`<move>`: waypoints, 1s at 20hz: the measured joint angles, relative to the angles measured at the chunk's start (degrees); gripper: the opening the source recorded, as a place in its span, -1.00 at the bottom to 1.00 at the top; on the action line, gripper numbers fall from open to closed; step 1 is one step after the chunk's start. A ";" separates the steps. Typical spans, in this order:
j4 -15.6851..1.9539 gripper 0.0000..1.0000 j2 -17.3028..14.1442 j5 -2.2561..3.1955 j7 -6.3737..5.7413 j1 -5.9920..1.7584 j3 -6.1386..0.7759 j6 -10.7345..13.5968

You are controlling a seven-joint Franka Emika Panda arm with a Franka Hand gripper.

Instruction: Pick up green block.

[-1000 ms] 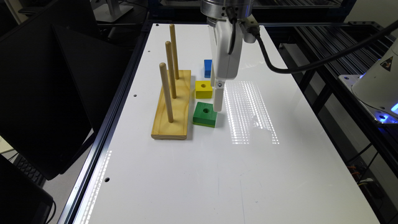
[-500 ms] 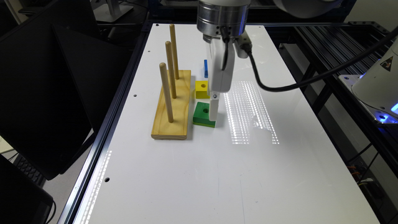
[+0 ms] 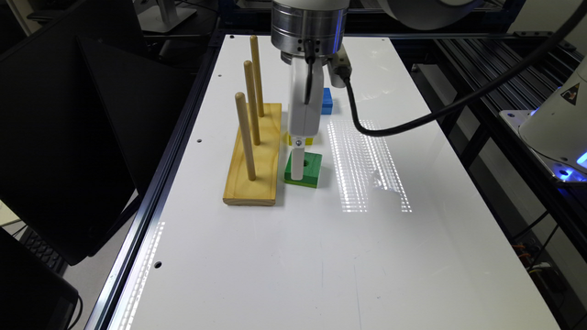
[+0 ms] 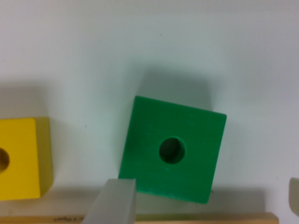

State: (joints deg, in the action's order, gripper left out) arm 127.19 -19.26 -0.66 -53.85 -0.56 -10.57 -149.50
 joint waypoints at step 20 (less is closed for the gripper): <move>-1.43 1.00 -3.02 0.97 0.02 -0.10 1.29 -0.24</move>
State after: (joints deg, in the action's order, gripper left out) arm 125.76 -22.28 0.31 -53.83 -0.66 -9.28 -149.73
